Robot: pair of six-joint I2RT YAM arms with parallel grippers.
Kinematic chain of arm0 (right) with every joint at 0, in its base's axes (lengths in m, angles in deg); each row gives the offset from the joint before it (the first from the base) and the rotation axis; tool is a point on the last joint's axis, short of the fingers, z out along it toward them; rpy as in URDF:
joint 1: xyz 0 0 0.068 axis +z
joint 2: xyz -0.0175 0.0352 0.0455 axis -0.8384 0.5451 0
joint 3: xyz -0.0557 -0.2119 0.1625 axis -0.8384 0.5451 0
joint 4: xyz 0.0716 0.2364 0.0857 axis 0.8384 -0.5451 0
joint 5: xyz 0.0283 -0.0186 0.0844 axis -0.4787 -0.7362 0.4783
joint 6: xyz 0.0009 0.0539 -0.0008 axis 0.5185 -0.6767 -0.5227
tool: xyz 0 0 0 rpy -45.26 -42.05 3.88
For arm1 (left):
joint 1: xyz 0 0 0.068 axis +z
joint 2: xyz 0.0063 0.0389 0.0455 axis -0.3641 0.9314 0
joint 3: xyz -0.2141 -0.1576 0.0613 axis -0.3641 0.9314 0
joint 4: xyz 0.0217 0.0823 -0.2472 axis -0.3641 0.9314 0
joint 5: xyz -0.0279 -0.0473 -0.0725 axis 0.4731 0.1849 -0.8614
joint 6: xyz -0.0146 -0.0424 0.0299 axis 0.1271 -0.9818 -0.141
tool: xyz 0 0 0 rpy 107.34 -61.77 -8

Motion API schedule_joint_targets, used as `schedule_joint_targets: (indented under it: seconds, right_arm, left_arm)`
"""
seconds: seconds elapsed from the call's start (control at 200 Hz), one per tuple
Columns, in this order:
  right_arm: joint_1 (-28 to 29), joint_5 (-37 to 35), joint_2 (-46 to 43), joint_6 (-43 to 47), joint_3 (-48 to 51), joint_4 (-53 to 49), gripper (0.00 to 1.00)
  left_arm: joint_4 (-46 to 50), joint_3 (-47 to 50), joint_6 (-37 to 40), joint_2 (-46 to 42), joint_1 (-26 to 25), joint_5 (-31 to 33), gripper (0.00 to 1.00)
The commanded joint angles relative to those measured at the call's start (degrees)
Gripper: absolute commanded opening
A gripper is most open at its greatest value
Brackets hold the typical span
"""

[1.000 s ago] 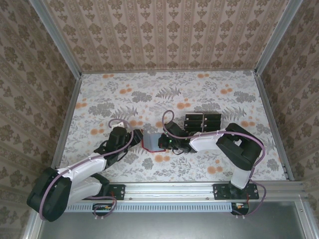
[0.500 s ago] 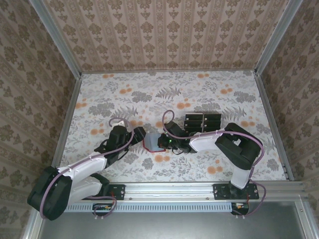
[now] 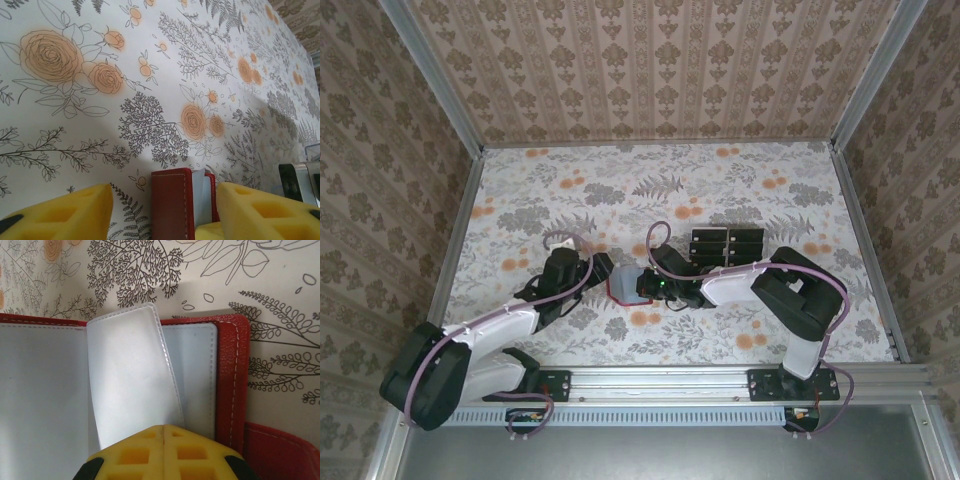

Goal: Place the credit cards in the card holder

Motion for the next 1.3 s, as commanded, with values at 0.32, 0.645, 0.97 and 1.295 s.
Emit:
schedule_joint_targets:
  seconds: [0.32,0.645,0.97,1.295]
  right_arm:
    - [-0.6,-1.0,2.8,-0.7,2.4,-5.0,0.0]
    - [-0.6,-0.5,3.5,-0.6,2.2,-4.9,0.0]
    - [-0.7,0.4,5.0,-0.9,2.1,-4.0,0.0]
    - [-1.0,0.4,0.2,-0.7,3.1,-6.7,0.06]
  left_arm:
    - [-2.1,-0.2,0.2,0.7,-0.5,0.2,0.23]
    - [-3.2,-1.0,0.0,1.8,-0.7,-0.6,0.04]
    - [-6.3,-2.8,-1.4,4.4,-4.0,-0.2,0.0]
    - [-11.5,-2.2,-3.0,11.1,-6.2,0.8,0.0]
